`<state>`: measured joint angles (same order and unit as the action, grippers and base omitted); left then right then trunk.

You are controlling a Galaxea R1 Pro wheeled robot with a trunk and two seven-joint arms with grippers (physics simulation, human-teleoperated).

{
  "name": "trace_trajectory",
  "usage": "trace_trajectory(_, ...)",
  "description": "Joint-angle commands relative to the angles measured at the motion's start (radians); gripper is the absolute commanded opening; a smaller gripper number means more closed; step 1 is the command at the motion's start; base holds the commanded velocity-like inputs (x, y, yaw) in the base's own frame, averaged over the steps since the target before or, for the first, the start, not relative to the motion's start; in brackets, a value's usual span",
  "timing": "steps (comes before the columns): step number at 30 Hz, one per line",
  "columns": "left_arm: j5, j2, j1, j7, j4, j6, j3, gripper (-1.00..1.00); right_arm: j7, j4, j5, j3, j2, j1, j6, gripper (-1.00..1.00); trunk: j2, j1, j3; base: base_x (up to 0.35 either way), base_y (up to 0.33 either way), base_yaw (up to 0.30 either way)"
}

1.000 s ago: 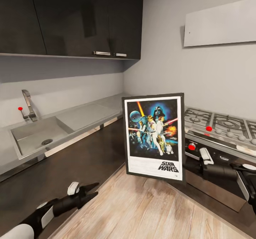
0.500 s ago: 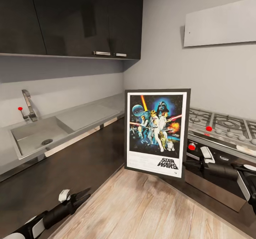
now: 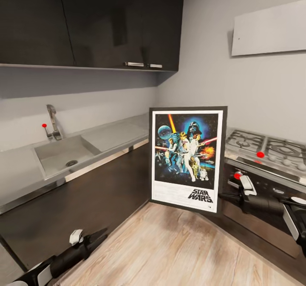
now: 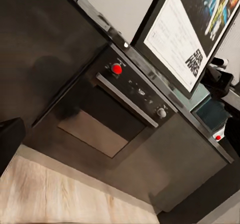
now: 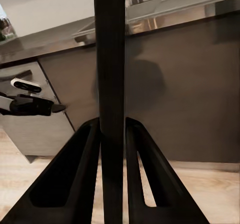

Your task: Pick up the poster from the kitchen countertop and hang it on one of the wall nails in the kitchen.

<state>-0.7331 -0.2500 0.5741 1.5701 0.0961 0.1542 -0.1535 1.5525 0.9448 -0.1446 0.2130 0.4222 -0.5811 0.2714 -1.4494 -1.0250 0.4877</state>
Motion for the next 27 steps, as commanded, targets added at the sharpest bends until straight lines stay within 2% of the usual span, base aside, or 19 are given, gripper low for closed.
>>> trace_trajectory(1, -0.009, 0.0, 0.001, 0.001, -0.009, 0.011, -0.008, 1.0, 0.006, 0.0, -0.002, 0.0, 0.0, 0.0, 0.014, -1.0, -0.001, 0.0, 0.001, -0.003, 0.0, 0.281)
trace_trajectory(7, -0.009, -0.015, -0.002, 0.001, -0.056, 0.023, -0.006, 1.0, 0.005, 0.0, -0.001, 0.001, 0.0, 0.0, 0.014, -1.0, -0.001, 0.0, 0.001, -0.001, 0.0, 0.283)
trace_trajectory(8, -0.01, -0.028, -0.029, 0.001, -0.063, 0.028, -0.006, 1.0, 0.005, 0.0, -0.001, 0.001, 0.0, 0.0, 0.014, -1.0, -0.001, 0.0, 0.001, 0.0, 0.0, 0.285)
trace_trajectory(12, -0.015, -0.043, -0.073, 0.001, -0.068, 0.031, -0.006, 1.0, 0.005, 0.0, -0.001, 0.0, 0.0, 0.0, 0.014, -1.0, -0.001, 0.0, 0.001, 0.0, 0.0, 0.285)
trace_trajectory(15, -0.038, -0.047, -0.085, 0.001, -0.069, 0.032, -0.006, 1.0, 0.005, 0.0, -0.001, 0.0, 0.0, 0.0, 0.014, -1.0, -0.001, 0.0, 0.001, 0.0, 0.0, 0.285)
trace_trajectory(18, -0.093, -0.049, -0.093, 0.001, -0.069, 0.033, -0.007, 1.0, 0.004, 0.0, -0.001, 0.0, 0.0, 0.0, 0.014, -1.0, -0.001, 0.0, 0.001, 0.0, 0.0, 0.285)
trace_trajectory(21, -0.115, -0.051, -0.095, 0.001, -0.07, 0.033, -0.007, 1.0, 0.004, 0.0, -0.001, 0.0, 0.0, 0.0, 0.014, -1.0, -0.001, 0.0, 0.001, -0.04, 0.0, 0.285)
trace_trajectory(27, -0.128, -0.051, -0.097, 0.001, -0.07, 0.034, -0.007, 1.0, 0.004, 0.0, -0.002, 0.0, 0.0, 0.0, 0.014, -1.0, -0.001, 0.0, 0.001, -0.232, 0.0, 0.265)
